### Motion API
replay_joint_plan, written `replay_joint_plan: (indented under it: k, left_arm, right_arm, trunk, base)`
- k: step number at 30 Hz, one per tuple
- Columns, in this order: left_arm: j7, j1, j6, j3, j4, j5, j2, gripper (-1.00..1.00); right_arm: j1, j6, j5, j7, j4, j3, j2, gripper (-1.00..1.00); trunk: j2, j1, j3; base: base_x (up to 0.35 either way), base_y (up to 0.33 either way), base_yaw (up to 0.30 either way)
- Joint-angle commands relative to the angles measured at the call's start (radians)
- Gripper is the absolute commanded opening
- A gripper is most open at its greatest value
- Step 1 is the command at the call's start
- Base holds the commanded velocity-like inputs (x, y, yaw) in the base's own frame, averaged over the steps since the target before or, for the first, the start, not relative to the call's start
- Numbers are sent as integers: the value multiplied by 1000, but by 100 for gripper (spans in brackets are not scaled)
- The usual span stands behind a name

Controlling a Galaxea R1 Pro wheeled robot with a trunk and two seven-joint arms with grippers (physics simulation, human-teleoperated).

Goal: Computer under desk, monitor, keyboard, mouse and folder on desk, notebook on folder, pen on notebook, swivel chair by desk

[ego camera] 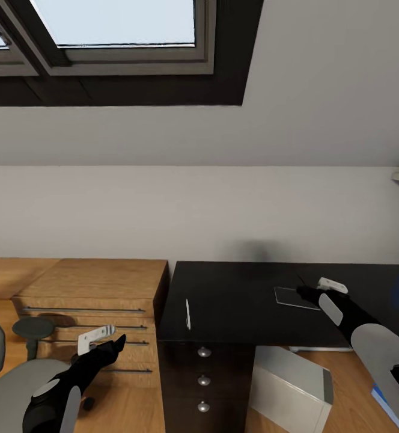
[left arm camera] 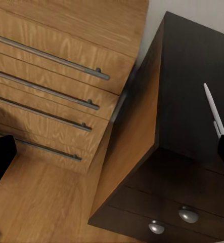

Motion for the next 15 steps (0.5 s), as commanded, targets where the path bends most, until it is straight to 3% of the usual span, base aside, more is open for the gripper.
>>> replay_joint_plan:
  k: [1, 5, 9, 15]
  left_arm:
    - [-5, -1, 6, 3, -1, 5, -1, 100]
    - [-5, -1, 6, -27, -1, 5, 0, 100]
    - [-5, -1, 6, -34, -1, 5, 0, 100]
    - [-5, -1, 6, -37, -1, 5, 0, 100]
  right_arm:
    - [0, 5, -10, -7, -3, 8, -1, 100]
    - [0, 3, -9, -9, -2, 8, -1, 100]
    - [0, 2, -9, -9, -2, 8, -1, 100]
    - [0, 1, -8, -9, -2, 8, -1, 100]
  trunk:
    - [7, -4, 2]
    - [28, -15, 11]
    - [28, -15, 11]
    - [28, -15, 11]
  base:
    - [161, 0, 0]
    - [293, 0, 0]
    - [307, 0, 0]
    - [111, 0, 0]
